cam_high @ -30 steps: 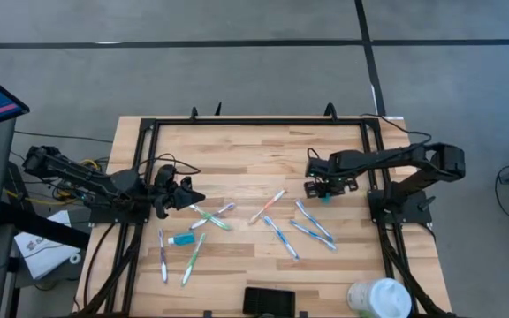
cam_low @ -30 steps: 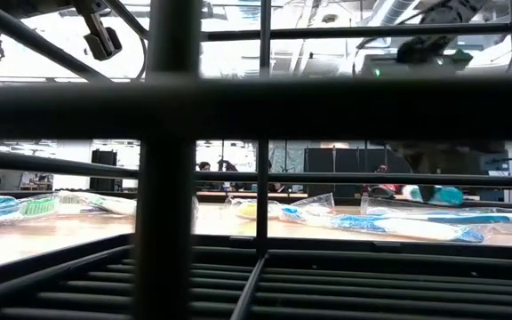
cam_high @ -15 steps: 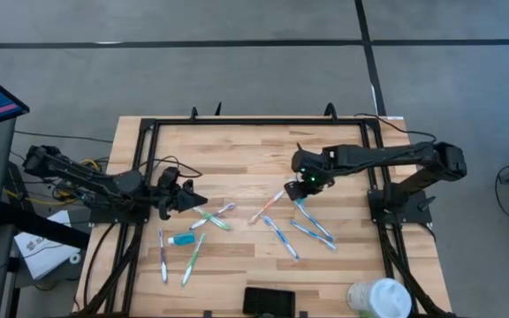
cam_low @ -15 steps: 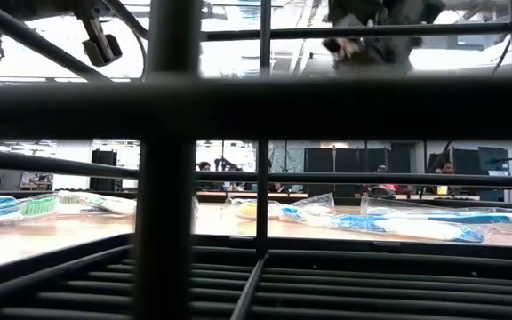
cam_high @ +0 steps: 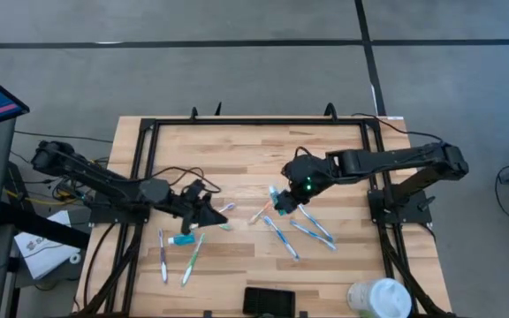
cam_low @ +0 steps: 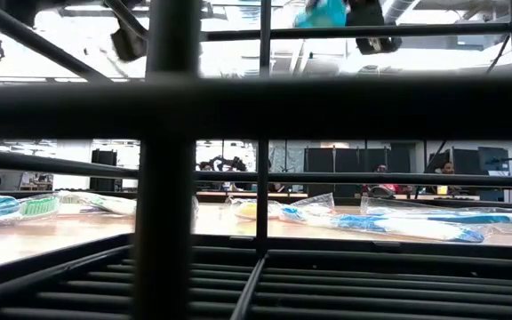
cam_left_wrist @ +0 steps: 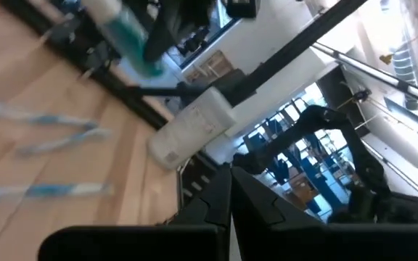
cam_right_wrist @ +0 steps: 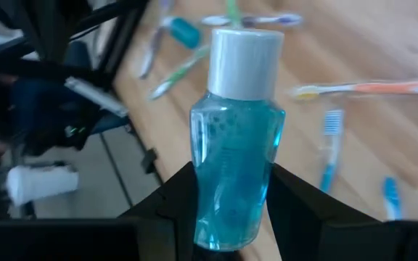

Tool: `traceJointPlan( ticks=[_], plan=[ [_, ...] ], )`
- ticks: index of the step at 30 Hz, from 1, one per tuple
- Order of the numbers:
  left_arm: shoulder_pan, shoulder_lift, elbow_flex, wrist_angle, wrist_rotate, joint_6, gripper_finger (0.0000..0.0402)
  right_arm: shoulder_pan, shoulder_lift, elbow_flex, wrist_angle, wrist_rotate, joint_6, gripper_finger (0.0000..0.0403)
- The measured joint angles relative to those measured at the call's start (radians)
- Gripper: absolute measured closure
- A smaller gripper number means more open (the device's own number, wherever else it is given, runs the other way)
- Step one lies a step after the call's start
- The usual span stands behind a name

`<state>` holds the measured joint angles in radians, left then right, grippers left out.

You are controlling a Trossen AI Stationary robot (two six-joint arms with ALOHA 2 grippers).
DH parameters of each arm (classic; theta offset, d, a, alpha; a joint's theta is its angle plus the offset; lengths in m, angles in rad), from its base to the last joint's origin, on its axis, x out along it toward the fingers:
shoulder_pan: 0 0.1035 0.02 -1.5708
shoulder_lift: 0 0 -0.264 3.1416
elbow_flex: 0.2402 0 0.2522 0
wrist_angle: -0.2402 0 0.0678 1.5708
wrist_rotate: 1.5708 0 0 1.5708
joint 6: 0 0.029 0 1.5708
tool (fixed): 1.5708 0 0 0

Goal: Pick & Place toothbrushing station
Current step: Put the right blue mouthwash into the black mesh organizer

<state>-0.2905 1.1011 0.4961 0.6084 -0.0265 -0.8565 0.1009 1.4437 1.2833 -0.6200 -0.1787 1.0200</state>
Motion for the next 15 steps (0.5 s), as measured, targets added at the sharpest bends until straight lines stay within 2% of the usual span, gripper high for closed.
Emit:
traceJointPlan(
  ticks=[5,8,12,15],
  plan=[
    [-0.021,0.113,0.187,-0.038,-0.021,0.098,0.0402,0.076,0.0,0.017,0.047,-0.001,-0.037,0.0273],
    [-0.037,0.151,0.294,-0.2,-0.057,0.096,0.0402,0.125,0.0,0.017,0.066,-0.003,-0.058,0.0273],
    [-0.066,0.181,0.397,-0.407,-0.089,-0.007,0.0402,0.182,0.0,0.017,0.076,0.016,-0.067,0.0272],
    [-0.068,0.185,0.407,-0.464,-0.041,-0.146,0.0402,0.227,0.003,0.017,0.078,0.08,-0.11,0.0272]
  ],
)
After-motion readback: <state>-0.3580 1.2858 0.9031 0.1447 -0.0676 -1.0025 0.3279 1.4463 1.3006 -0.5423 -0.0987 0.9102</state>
